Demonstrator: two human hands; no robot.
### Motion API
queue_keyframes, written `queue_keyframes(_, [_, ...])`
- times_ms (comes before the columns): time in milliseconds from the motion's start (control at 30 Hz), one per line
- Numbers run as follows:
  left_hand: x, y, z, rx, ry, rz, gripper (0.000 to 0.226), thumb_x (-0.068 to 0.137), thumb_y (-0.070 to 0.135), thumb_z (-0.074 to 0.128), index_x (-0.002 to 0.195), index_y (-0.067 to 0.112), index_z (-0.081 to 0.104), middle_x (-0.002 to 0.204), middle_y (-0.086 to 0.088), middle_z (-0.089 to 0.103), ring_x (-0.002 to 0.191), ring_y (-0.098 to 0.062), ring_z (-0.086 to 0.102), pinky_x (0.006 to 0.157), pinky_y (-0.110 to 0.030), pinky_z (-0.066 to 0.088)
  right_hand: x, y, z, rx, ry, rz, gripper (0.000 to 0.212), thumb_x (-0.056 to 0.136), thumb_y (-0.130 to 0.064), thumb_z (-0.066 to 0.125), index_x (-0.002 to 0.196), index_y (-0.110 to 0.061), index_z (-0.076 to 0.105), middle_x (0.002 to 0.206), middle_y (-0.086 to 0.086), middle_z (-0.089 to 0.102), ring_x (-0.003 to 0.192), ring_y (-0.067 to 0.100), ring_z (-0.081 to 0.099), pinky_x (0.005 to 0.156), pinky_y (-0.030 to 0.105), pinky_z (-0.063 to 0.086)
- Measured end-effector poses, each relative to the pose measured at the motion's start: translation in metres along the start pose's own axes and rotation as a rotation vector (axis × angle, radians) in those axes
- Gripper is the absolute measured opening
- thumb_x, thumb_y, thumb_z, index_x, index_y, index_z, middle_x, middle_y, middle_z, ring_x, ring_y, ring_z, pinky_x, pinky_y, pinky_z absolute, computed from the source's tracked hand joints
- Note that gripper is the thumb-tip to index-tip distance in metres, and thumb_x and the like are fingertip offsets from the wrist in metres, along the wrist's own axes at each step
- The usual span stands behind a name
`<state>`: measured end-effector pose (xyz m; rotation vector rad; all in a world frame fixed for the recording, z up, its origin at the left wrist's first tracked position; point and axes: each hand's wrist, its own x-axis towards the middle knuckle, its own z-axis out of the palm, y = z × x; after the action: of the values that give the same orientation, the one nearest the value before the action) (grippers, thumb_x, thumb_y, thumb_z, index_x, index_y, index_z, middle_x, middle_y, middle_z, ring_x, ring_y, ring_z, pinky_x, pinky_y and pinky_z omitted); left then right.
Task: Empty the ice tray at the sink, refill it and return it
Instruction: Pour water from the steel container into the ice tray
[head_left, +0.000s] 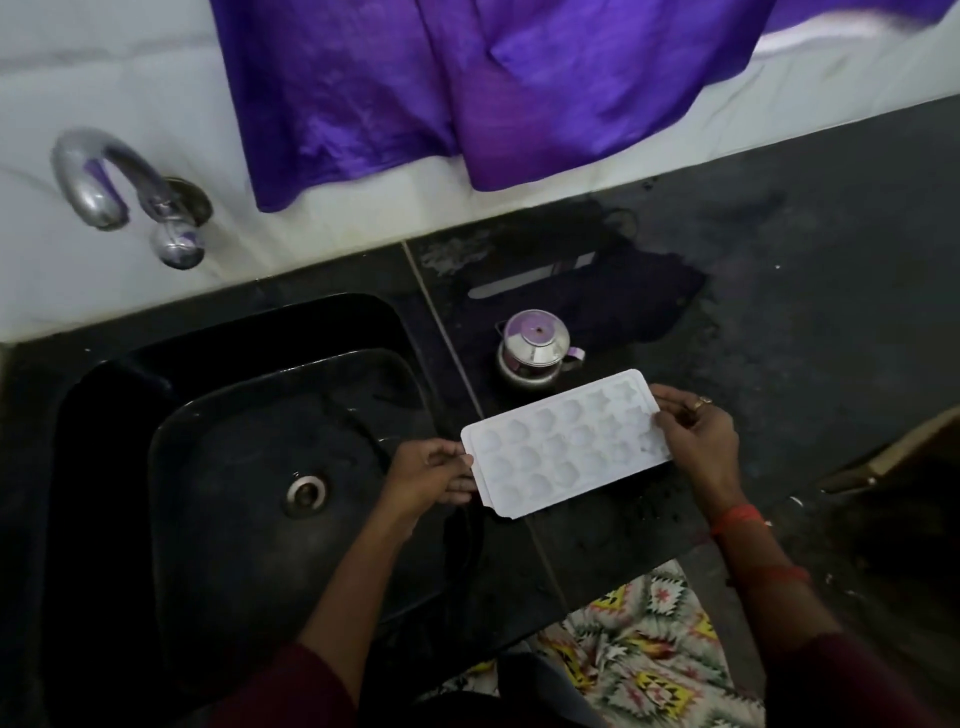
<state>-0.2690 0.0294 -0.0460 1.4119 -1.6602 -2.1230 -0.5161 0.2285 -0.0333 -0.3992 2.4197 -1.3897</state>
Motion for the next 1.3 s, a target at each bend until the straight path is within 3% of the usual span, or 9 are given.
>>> queue_keyframes(100, [0.008,-0.001,0.015,0.0,0.046,-0.026,0.007,0.094,0.004,0.066,0.1,0.003,0.068,0.087,-0.014,0.075,0.066,-0.018,0.074,0.057,-0.027,0.059,0.017,0.004,-0.003,-0.062,-0.043,-0.003,0.033,0.087,0.001,0.063,0.115,-0.014,0.073,0.103,0.0,0.075,0.097,0.016,0.071,0.096,0.041,0.056])
queue_keyframes(267, [0.021,0.006,0.034,-0.047,0.128,-0.057,0.006,0.091,0.003,0.07,0.095,0.002,0.066,0.082,-0.016,0.073,0.057,-0.015,0.072,0.053,-0.025,0.059,0.043,0.004,-0.002,-0.152,-0.069,-0.042,0.031,0.09,-0.003,0.063,0.115,-0.019,0.073,0.101,-0.005,0.073,0.092,0.008,0.067,0.089,0.023,0.05])
queue_keyframes(467, [0.023,0.007,0.041,-0.07,0.123,-0.07,0.006,0.089,0.002,0.072,0.09,0.003,0.066,0.076,-0.012,0.075,0.06,-0.019,0.074,0.052,-0.026,0.059,0.054,0.002,0.0,-0.255,-0.115,-0.05,0.031,0.09,-0.008,0.064,0.118,-0.02,0.072,0.108,-0.003,0.073,0.101,0.014,0.067,0.094,0.024,0.048])
queue_keyframes(600, [0.022,0.007,0.043,-0.072,0.122,-0.066,0.006,0.089,0.004,0.072,0.091,0.003,0.067,0.075,-0.011,0.076,0.062,-0.02,0.075,0.054,-0.026,0.059,0.051,-0.01,0.011,-0.371,-0.063,-0.226,0.027,0.09,-0.018,0.067,0.117,-0.018,0.072,0.12,0.003,0.071,0.108,0.02,0.066,0.094,0.029,0.047])
queue_keyframes(733, [0.022,0.007,0.044,-0.071,0.13,-0.059,0.004,0.09,0.004,0.071,0.093,0.002,0.068,0.081,-0.016,0.075,0.063,-0.019,0.074,0.053,-0.024,0.057,0.046,-0.035,0.031,-0.201,-0.08,-0.255,0.02,0.097,-0.026,0.061,0.111,-0.021,0.074,0.112,-0.004,0.073,0.094,0.008,0.067,0.086,0.017,0.049])
queue_keyframes(900, [0.019,0.006,0.046,-0.092,0.146,-0.046,0.003,0.091,0.005,0.07,0.09,0.004,0.068,0.077,-0.012,0.075,0.062,-0.018,0.074,0.054,-0.024,0.058,0.041,-0.052,0.06,-0.087,-0.289,-0.151,0.035,0.099,-0.043,0.057,0.098,-0.014,0.076,0.096,0.002,0.075,0.095,0.019,0.07,0.088,0.046,0.057])
queue_keyframes(967, [0.018,0.005,0.048,-0.106,0.154,-0.043,0.004,0.092,0.005,0.069,0.088,0.005,0.068,0.073,-0.009,0.075,0.061,-0.017,0.074,0.054,-0.024,0.059,0.043,-0.056,0.066,-0.062,-0.313,-0.111,0.041,0.096,-0.047,0.059,0.092,-0.01,0.074,0.087,0.008,0.075,0.087,0.02,0.072,0.084,0.049,0.059])
queue_keyframes(1200, [0.016,0.005,0.051,-0.125,0.177,-0.043,0.004,0.092,0.004,0.068,0.089,0.006,0.069,0.073,-0.009,0.075,0.061,-0.016,0.073,0.054,-0.023,0.058,0.048,-0.065,0.07,-0.015,-0.333,-0.048,0.047,0.088,-0.051,0.07,0.074,-0.006,0.072,0.07,0.006,0.074,0.063,0.01,0.073,0.063,0.032,0.061])
queue_keyframes(1300, [0.017,0.005,0.051,-0.136,0.175,-0.053,0.004,0.092,0.004,0.068,0.089,0.006,0.069,0.071,-0.008,0.075,0.061,-0.016,0.073,0.054,-0.023,0.058,0.049,-0.065,0.068,0.01,-0.34,-0.049,0.043,0.087,-0.049,0.072,0.072,-0.009,0.073,0.07,0.004,0.074,0.067,0.013,0.074,0.068,0.031,0.06])
